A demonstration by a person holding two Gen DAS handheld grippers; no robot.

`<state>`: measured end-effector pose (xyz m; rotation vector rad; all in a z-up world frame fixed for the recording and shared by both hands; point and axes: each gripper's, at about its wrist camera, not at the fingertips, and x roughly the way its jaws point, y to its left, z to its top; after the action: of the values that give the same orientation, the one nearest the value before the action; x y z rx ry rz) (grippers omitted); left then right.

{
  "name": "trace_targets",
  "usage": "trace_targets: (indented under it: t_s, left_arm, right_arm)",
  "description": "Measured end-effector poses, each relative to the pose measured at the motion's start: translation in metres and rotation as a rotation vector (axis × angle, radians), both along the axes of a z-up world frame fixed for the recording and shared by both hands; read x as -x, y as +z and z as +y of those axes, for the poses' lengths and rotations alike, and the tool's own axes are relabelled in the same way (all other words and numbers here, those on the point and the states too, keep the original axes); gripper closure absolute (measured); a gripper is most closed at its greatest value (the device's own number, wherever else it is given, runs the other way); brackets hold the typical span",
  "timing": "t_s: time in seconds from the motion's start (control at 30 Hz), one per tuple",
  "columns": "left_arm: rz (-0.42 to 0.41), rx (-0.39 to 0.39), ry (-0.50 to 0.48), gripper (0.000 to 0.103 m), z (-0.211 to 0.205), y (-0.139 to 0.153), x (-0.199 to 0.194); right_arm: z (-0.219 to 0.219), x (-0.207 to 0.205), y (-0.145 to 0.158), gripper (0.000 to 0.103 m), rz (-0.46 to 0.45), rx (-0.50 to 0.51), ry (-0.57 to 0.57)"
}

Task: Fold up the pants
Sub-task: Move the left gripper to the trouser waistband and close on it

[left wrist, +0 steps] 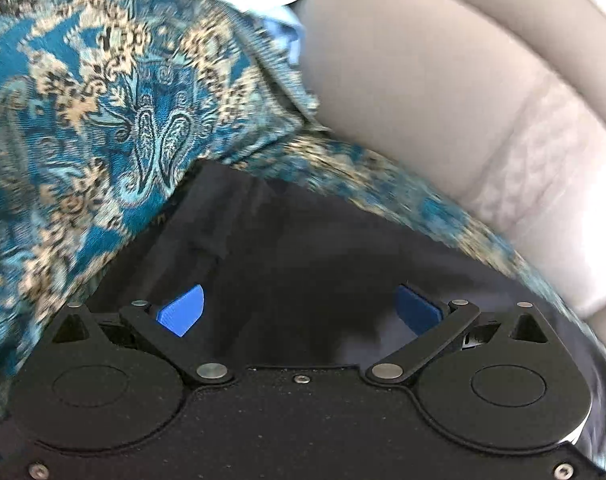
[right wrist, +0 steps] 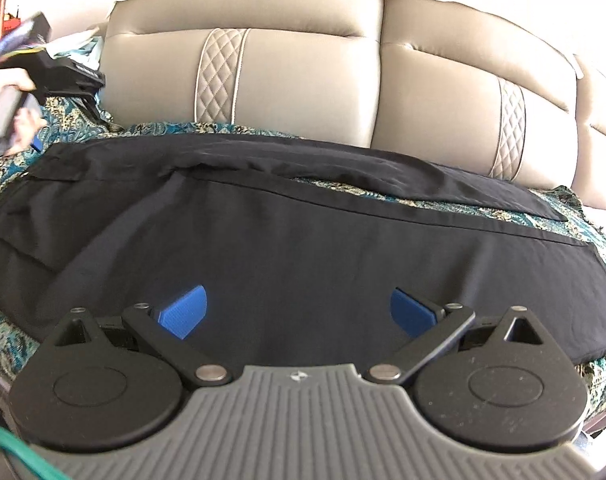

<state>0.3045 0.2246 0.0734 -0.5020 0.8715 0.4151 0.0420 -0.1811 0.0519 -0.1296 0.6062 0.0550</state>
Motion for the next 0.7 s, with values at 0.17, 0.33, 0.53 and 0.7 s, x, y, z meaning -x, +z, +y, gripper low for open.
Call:
trace_targets:
  t_s: [0.17, 0.33, 0.53, 0.7]
  left_arm:
    - [0.050, -0.006, 0.184, 0.000, 0.015, -0.027, -0.054]
    - [0.129, -0.100, 0.297, 0.000, 0.014, -0.049, -0.087]
    - [0.159, -0.154, 0.318, 0.009, 0.012, -0.061, -0.090]
    - [0.124, -0.199, 0.306, 0.067, 0.002, -0.051, -0.068]
  right_arm:
    - [-0.006, -0.004, -0.001, 0.000, -0.013, -0.014, -0.060]
    - [-0.013, -0.007, -0.010, 0.000, 0.032, -0.080, -0.138]
    - [-0.011, -0.008, -0.016, 0.000, 0.066, -0.141, -0.189]
    - [-0.009, -0.008, -0.009, 0.000, 0.039, -0.176, -0.202]
